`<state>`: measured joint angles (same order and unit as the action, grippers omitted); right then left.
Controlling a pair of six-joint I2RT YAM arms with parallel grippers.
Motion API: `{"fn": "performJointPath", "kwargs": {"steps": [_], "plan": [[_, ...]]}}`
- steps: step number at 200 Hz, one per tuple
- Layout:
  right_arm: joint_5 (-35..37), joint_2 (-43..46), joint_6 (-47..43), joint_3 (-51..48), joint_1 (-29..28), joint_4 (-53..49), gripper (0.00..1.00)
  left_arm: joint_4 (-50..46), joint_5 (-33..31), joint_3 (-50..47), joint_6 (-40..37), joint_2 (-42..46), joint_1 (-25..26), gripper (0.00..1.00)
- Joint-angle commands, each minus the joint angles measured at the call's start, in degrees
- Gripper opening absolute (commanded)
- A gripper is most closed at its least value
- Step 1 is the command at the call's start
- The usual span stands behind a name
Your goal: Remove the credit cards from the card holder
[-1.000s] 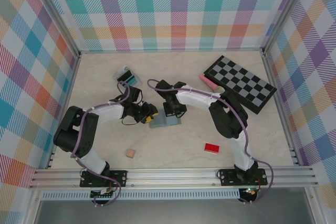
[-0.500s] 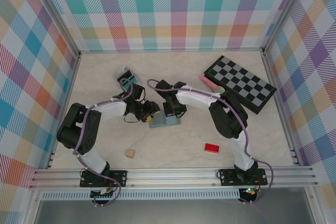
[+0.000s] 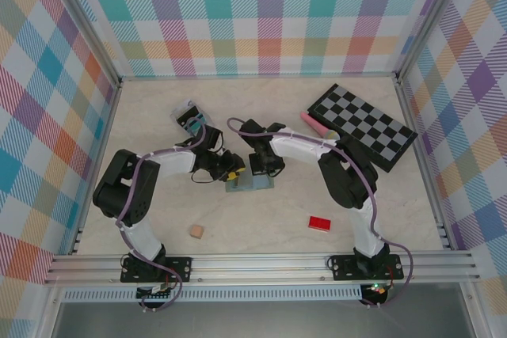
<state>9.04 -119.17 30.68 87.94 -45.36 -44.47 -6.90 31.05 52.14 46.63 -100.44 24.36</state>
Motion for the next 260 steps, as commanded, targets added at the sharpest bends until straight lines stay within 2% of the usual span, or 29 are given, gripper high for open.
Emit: {"fn": "performJointPath", "kwargs": {"steps": [1, 21, 76, 113, 193, 229, 260], "plan": [[-4.1, 1.2, 0.4, -1.5, -0.1, 1.3, 0.01, 0.7, 2.2, -0.6, 0.0, -0.3, 1.2, 0.33], [-5.2, 2.5, 0.5, -2.3, 0.3, 2.2, 0.05, -1.6, 0.7, 0.0, -1.0, -0.6, 1.2, 0.32], [-12.4, 4.8, 0.6, -4.7, 1.7, 6.6, 0.28, -3.4, -2.0, -1.5, -1.6, -2.8, 1.2, 0.17], [-15.1, 5.5, 1.4, -6.8, 2.3, 9.0, 0.35, -4.0, -3.5, -2.2, -2.0, -3.1, 1.2, 0.12], [-19.4, 12.1, 2.1, -9.7, 4.7, 12.4, 0.50, -4.8, -4.5, -2.6, -2.6, -3.4, 1.2, 0.11], [-19.0, 7.9, 2.4, -7.2, 4.6, 9.6, 0.57, -4.6, -4.1, -2.6, -2.6, -3.2, 1.2, 0.11], [-17.9, 4.1, 2.4, -4.9, 4.2, 7.5, 0.60, -4.2, -3.8, -3.1, -2.6, -2.4, 1.1, 0.12]]}}
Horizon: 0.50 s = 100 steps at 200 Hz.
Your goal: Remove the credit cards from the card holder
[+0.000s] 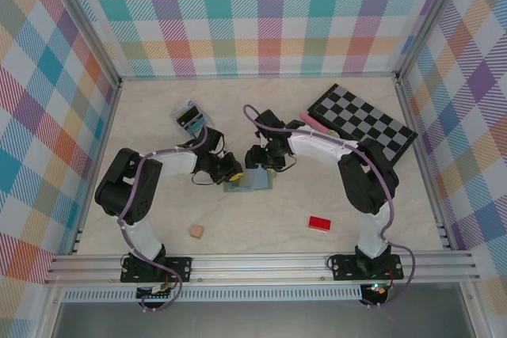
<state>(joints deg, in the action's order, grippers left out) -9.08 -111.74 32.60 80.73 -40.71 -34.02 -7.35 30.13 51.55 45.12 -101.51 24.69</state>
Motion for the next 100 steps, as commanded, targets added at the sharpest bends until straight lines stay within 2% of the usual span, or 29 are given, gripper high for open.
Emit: {"fn": "performJointPath", "kwargs": {"steps": [1, 35, 62, 100], "plan": [[0.3, -3.3, 0.4, 2.4, -0.4, -3.0, 0.60, -3.7, -2.9, -2.6, -1.1, -1.3, 0.8, 0.12], [1.8, -5.8, -0.3, 4.5, -0.9, -4.9, 0.60, -1.8, -1.3, -3.4, -0.1, 0.0, 0.9, 0.14], [5.3, -8.3, -0.8, 6.5, -1.5, -7.9, 0.59, -2.1, 0.1, -2.1, 0.4, 3.1, 0.9, 0.22], [8.3, -9.8, -0.6, 7.0, -1.8, -9.5, 0.54, -12.1, -7.0, 0.8, -1.3, 8.0, 0.4, 0.31]]}}
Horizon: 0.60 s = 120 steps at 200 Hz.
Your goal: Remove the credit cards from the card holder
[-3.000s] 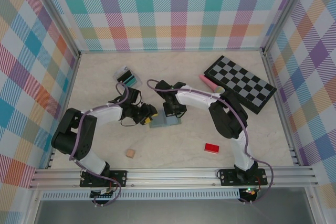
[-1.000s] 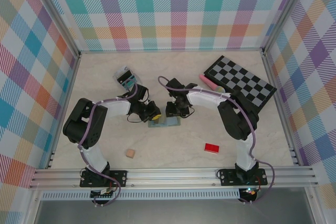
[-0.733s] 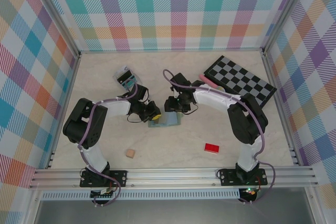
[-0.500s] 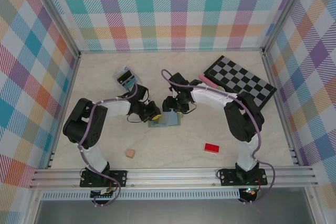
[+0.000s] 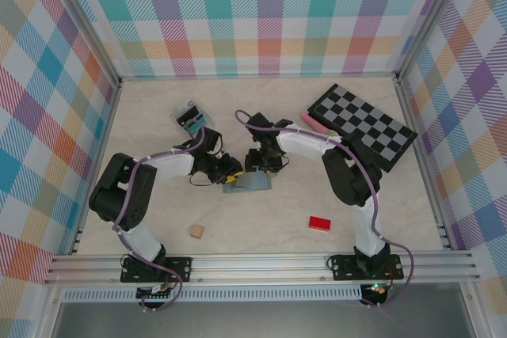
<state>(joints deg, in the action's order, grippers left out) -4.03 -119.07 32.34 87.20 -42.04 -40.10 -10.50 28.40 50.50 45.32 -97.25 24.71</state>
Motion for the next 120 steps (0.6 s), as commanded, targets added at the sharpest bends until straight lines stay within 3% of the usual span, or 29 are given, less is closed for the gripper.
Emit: {"fn": "performJointPath", "kwargs": {"steps": [1, 24, 63, 120], "plan": [[3.3, -2.5, -0.3, 0.5, -0.5, -3.4, 0.54, -9.2, -5.4, 1.8, -1.6, 3.8, 0.3, 0.31], [3.0, -3.2, -0.7, 0.5, -0.5, -3.4, 0.51, -12.8, -8.6, 1.9, -2.8, 4.2, 0.1, 0.36], [2.8, -3.4, -0.9, 0.1, -0.5, -3.2, 0.50, -11.2, -6.1, 1.6, -3.4, 2.3, 0.0, 0.39], [2.4, -3.9, -1.1, 0.2, -0.5, -3.0, 0.47, -9.7, -3.7, 2.9, -4.4, 0.0, 0.3, 0.32]]}}
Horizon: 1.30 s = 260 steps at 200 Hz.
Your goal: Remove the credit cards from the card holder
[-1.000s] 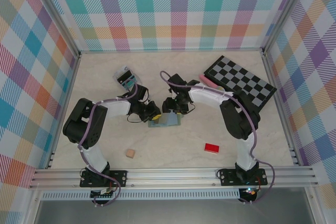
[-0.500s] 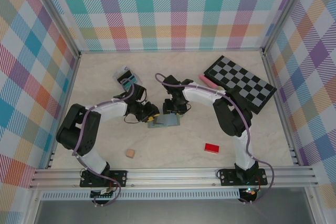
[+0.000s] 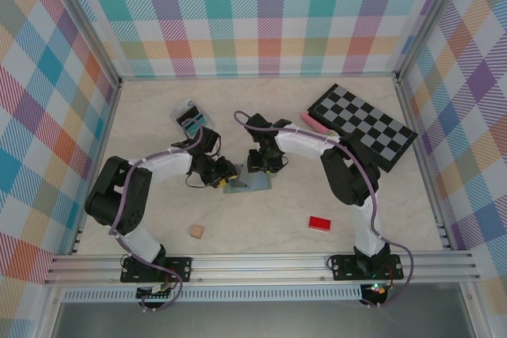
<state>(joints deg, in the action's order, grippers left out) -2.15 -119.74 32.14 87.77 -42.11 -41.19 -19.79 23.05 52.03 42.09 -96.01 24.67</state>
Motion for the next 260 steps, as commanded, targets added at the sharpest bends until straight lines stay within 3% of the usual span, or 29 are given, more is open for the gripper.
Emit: {"fn": "performJointPath", "kwargs": {"steps": [1, 93, 154, 203, 260], "plan": [[0.5, -3.2, -0.9, -0.4, -0.4, -1.9, 0.47, -0.4, 1.7, 1.4, -1.2, -1.3, 0.4, 0.32], [0.7, -3.4, -1.2, -0.3, -0.5, -2.0, 0.46, -3.7, 0.9, 3.1, -4.1, 0.4, 0.6, 0.24], [0.4, -2.5, -0.9, -0.6, -0.4, -1.7, 0.46, -1.1, 3.7, 2.4, -4.7, 1.5, 1.1, 0.20], [-0.8, 3.0, -0.8, -2.6, -0.2, 1.4, 0.48, 7.2, 10.5, 0.7, -1.8, 2.4, 1.4, 0.25], [2.1, 10.8, 1.6, -6.9, 0.7, 4.1, 0.53, 11.0, 12.5, 0.8, 0.4, 2.5, 2.9, 0.29]]}}
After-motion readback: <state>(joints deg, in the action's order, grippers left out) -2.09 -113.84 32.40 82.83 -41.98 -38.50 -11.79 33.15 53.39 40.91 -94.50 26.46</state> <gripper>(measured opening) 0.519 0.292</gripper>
